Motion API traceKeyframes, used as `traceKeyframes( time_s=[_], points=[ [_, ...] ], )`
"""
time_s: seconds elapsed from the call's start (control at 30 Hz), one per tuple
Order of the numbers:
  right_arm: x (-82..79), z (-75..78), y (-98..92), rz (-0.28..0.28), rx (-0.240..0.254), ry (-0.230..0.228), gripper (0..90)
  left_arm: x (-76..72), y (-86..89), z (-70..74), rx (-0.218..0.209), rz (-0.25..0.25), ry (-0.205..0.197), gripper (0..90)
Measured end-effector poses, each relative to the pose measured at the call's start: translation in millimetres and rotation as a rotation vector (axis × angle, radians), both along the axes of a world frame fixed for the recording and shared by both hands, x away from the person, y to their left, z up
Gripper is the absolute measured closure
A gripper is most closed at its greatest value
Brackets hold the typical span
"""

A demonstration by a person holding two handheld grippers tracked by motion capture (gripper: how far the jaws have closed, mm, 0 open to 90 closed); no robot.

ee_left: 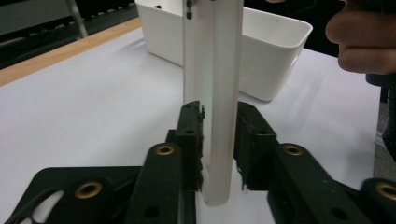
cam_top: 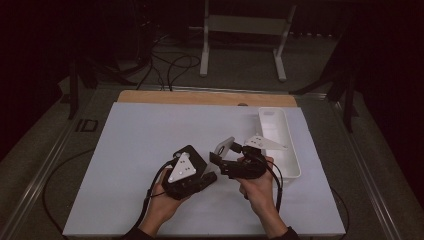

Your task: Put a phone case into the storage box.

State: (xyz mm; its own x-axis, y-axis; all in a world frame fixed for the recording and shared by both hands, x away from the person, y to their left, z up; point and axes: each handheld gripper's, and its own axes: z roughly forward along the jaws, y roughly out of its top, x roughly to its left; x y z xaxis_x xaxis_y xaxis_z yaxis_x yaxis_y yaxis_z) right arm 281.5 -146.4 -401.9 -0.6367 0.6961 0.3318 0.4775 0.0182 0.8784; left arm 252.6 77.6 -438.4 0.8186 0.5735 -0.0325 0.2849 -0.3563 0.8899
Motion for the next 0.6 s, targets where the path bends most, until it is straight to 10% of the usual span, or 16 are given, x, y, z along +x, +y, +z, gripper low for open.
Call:
traceKeyframes(
  time_s=[0.6],
  points=[
    [0.5, 1.6, -4.0, -0.011, -0.020, -0.011, 16.3, -1.7, 41.9, 7.3, -0.011, 0.154, -0.033, 16.9]
  ],
)
